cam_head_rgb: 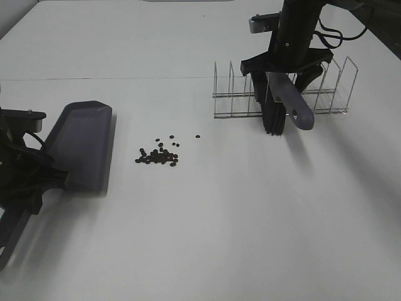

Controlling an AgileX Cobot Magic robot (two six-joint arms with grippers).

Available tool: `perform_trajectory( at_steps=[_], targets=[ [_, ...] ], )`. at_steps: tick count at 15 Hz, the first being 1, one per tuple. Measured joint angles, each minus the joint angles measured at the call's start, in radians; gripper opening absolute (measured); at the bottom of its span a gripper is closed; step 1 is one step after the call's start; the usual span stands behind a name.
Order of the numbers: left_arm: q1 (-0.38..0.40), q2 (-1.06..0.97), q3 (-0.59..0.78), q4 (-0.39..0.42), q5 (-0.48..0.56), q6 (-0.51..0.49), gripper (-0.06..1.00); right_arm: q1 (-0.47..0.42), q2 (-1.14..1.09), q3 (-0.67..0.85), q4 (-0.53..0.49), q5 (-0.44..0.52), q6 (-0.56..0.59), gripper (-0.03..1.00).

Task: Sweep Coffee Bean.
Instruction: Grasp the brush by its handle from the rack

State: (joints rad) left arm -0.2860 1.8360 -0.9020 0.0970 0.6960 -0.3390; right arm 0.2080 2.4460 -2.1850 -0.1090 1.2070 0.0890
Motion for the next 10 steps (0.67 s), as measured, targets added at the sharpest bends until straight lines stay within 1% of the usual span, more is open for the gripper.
perform_trajectory(
  at_steps=[5, 10],
  targets=[
    [0.000, 0.000, 0.000, -0.008, 0.000, 0.000, 0.33, 0.000, 0.000, -0.002, -0.002, -0.050, 0.000, 0.77],
    [0.000, 0.000, 0.000, -0.012, 0.000, 0.000, 0.33, 0.000, 0.034, -0.006, -0.021, -0.047, 0.000, 0.77]
  ],
)
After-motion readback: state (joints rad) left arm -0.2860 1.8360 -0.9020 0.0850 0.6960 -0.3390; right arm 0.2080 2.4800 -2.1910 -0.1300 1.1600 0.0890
